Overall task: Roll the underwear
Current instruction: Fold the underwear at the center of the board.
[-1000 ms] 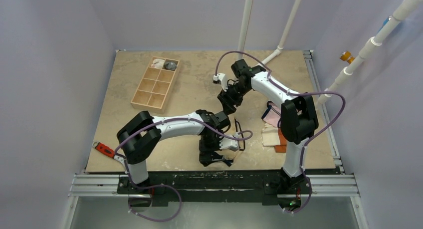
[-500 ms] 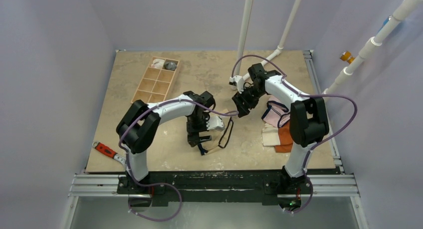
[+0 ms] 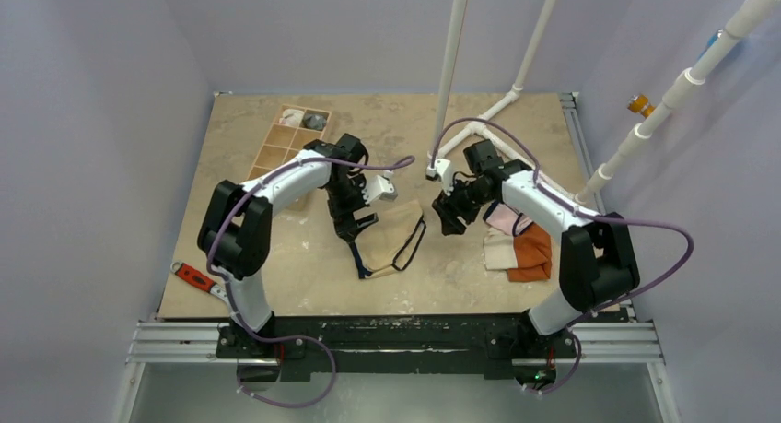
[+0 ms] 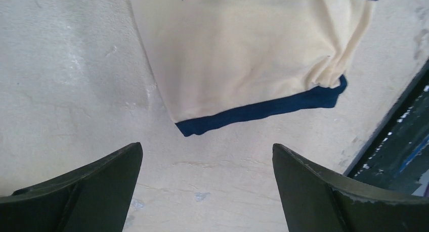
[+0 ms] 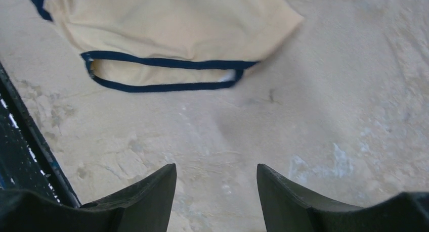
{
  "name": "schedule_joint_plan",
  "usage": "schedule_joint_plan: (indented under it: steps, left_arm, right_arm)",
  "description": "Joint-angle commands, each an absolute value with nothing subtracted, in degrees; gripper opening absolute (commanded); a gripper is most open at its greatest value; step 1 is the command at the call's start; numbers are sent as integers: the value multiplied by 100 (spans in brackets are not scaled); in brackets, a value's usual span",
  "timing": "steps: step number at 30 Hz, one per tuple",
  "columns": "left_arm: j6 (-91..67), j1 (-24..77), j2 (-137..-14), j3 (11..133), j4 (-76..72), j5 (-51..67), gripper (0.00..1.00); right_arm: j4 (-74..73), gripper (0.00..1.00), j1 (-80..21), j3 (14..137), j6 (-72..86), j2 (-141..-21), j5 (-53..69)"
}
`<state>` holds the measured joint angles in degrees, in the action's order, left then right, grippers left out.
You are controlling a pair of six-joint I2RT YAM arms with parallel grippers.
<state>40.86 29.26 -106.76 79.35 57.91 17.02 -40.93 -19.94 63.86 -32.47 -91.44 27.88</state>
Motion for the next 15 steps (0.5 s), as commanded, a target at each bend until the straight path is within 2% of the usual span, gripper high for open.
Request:
schedule_joint_plan:
  steps: [1,7,15]
  left_arm:
    - [3601,2649,-9916,7744,5582,2480,100]
    - [2959,1788,-9246,7515,5641,3172,100]
    - [2791,576,-8585,7354,5951,3587,100]
  right_arm:
    - [-3216,59,-2773,5933,-3462,-8454,2584]
    - [-2448,59,-4086,5737,-3487,-8175,1773]
    - [-1977,60,-5360,5840,-3864,-8861,894]
